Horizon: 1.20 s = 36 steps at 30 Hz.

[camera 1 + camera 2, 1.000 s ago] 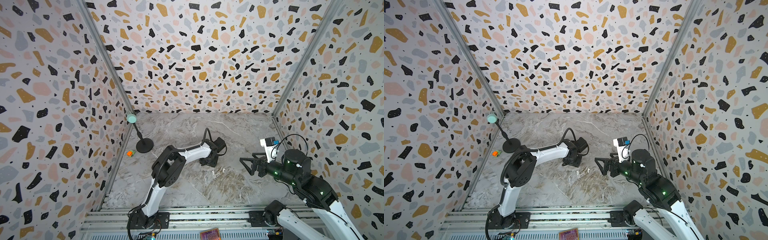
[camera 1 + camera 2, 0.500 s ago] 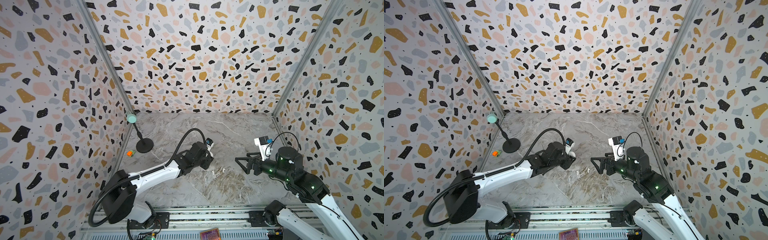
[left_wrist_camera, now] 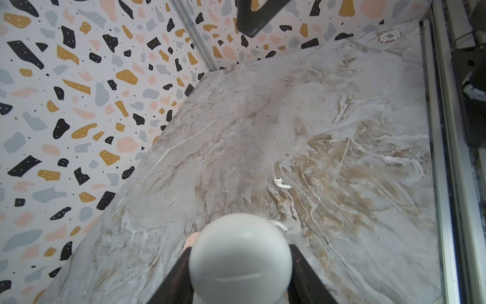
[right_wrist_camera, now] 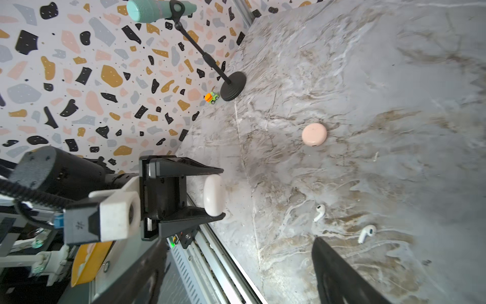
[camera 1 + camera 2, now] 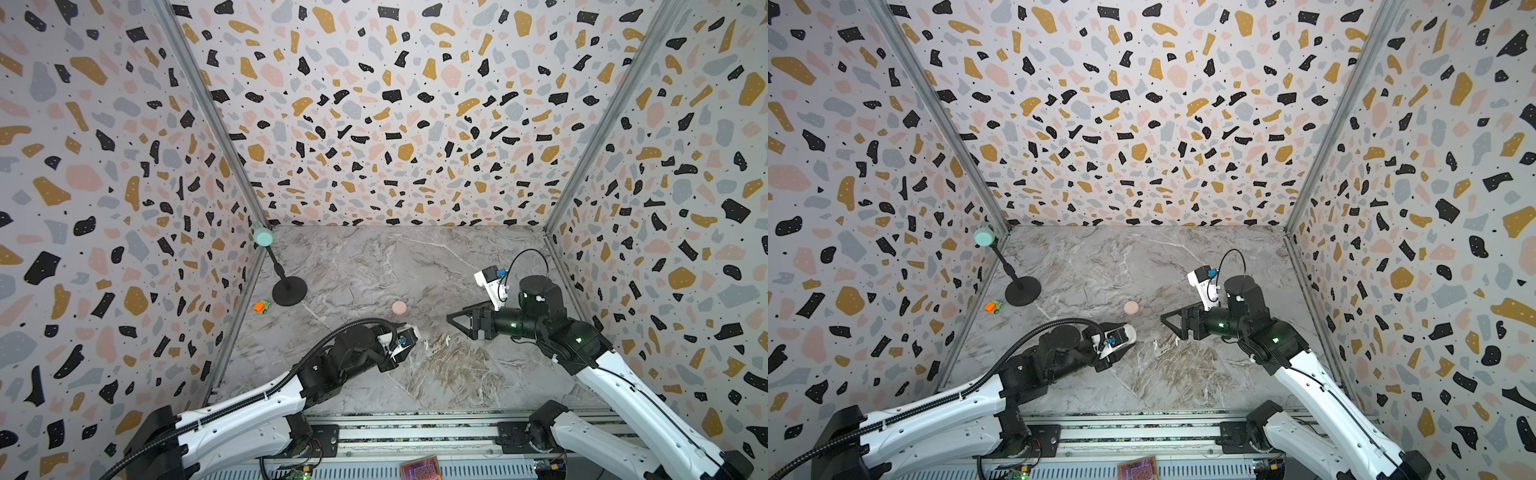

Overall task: Insert the wireless bluetooth earbuds into the charging case
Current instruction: 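Carry the white case toward the right gripper while the right gripper approaches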

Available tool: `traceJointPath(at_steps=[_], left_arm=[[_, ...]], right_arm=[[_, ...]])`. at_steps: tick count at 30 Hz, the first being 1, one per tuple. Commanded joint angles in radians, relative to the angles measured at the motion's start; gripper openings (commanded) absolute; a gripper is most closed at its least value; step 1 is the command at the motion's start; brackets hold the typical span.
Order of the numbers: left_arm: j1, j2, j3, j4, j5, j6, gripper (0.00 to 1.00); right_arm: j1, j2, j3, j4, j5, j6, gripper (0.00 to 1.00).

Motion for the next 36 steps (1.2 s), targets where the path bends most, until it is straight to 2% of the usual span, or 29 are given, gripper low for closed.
traceJointPath(at_steps=[1,4,10,15,20,36], left_arm=[[-0.038,-0.028,-0.022,0.044,0.002,0.137,0.0],[-0.059,-0.019,-0.031,0.06,-0.036,0.145,0.0],[-0.063,-0.002,-0.022,0.065,-0.041,0.126,0.0],[-0.063,-0.01,-0.029,0.077,-0.07,0.109,0.0],[-0.063,0.002,-0.024,0.08,-0.065,0.093,0.0],[-0.063,0.009,-0.026,0.088,-0.048,0.085,0.0]], right_arm=[[0.009,0.038,0.002,0.063,-0.118,-0.012,0.8],[0.062,0.076,-0.009,0.085,-0.116,-0.006,0.77],[0.22,0.141,-0.013,0.132,-0.012,0.007,0.72],[0.245,0.175,-0.03,0.161,0.032,0.033,0.61],[0.299,0.202,-0.034,0.167,0.079,0.041,0.58],[0.349,0.284,-0.016,0.179,0.132,0.059,0.44]])
